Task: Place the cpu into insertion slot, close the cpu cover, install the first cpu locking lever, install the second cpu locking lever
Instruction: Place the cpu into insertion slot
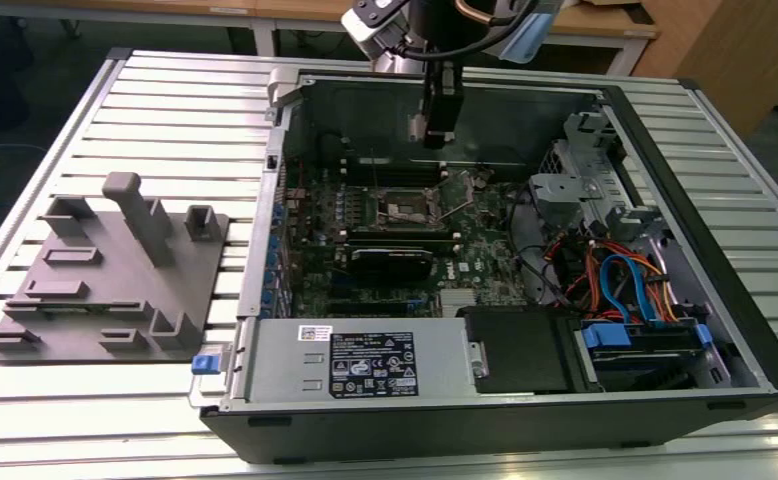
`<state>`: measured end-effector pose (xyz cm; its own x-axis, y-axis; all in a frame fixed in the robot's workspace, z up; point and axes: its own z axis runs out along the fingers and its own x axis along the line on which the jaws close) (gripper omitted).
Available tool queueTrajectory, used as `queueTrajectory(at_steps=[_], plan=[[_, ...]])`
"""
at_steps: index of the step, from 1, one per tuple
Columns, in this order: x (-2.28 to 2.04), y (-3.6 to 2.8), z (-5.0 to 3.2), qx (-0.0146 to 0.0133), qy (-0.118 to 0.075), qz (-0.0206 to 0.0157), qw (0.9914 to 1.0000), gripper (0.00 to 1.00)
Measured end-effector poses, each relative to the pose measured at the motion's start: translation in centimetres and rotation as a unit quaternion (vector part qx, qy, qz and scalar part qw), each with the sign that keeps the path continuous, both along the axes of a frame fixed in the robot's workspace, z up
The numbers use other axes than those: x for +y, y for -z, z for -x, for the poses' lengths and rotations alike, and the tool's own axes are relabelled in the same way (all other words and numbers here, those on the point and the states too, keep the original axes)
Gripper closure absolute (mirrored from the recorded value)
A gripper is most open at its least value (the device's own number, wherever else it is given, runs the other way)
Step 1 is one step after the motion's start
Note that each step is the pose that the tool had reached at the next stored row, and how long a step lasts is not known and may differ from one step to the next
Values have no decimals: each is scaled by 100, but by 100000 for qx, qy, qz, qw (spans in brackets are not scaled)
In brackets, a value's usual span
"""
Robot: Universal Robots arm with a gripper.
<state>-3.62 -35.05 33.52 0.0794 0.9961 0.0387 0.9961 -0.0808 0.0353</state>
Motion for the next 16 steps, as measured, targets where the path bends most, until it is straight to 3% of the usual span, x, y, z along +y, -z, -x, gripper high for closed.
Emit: queueTrajectory(at_steps=[16], plan=[[0,4,-1,-4,571,-8,99998,46]])
